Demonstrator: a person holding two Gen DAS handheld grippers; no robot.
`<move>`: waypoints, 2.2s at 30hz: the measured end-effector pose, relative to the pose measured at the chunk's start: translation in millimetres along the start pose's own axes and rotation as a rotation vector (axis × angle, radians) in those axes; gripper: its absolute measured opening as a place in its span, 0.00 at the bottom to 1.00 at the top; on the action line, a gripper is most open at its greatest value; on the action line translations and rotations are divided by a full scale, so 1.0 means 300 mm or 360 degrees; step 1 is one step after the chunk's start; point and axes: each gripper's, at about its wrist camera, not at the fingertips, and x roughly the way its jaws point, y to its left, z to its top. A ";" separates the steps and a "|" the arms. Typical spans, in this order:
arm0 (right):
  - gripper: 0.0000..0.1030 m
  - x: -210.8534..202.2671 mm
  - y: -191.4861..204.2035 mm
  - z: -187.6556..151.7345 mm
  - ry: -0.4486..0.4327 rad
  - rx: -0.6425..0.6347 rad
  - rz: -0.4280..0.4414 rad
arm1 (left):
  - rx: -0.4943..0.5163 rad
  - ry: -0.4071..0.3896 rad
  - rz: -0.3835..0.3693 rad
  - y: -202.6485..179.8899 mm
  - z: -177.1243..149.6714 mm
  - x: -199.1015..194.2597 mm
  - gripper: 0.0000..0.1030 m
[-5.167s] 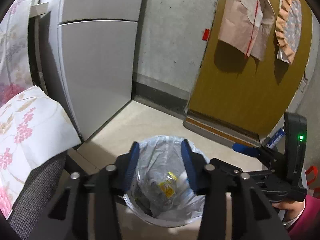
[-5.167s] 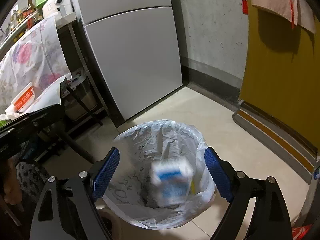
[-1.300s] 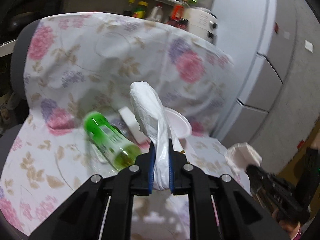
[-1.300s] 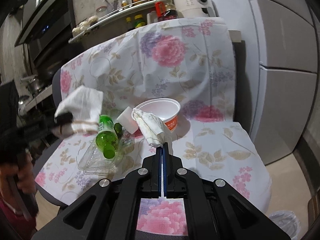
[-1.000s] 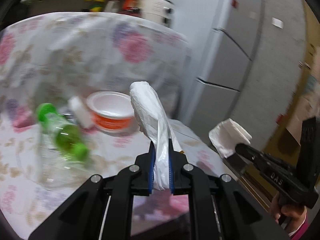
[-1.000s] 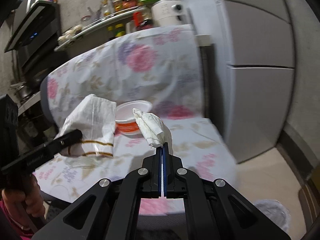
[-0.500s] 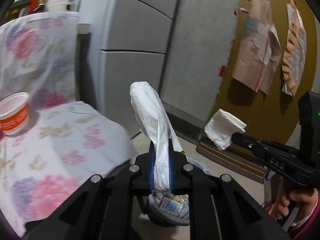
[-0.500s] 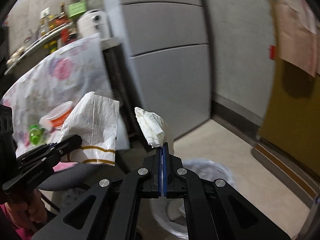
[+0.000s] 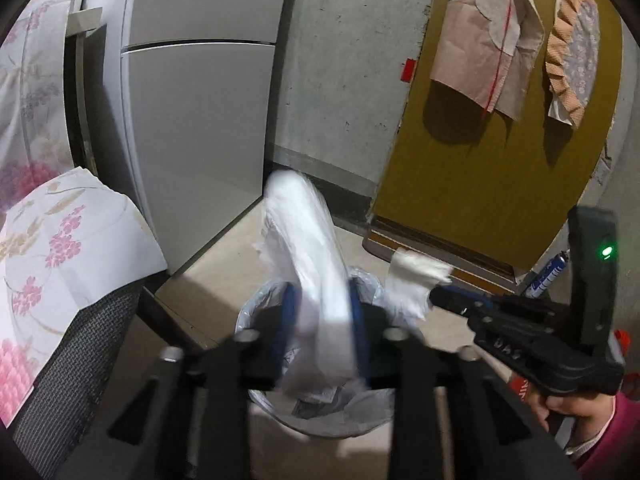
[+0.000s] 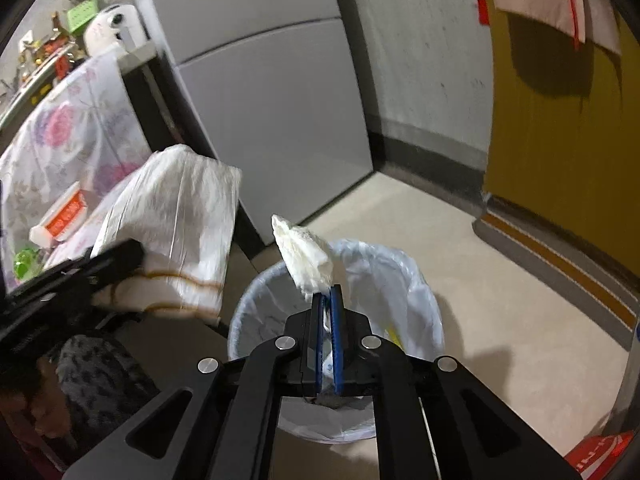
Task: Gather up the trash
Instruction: 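Carry bag and tissue over the bin and open both grippers, then move both tools back toward the chair, then grasp the white-orange bowl rim with the right gripper while the left reaches the green bottle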
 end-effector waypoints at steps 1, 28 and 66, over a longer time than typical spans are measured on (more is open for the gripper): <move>0.13 0.016 -0.012 0.001 0.0011 0.0027 0.0006 | -0.0001 0.0000 -0.0001 0.001 0.002 0.005 0.39; 0.28 -0.215 0.617 0.244 -0.0315 -0.0480 0.0440 | -0.0361 -0.0191 0.0601 0.426 -0.040 -0.523 0.50; 0.24 0.534 1.617 0.386 0.0358 -0.0656 0.0676 | -0.1111 -0.0216 0.1404 1.229 -0.160 -0.959 0.74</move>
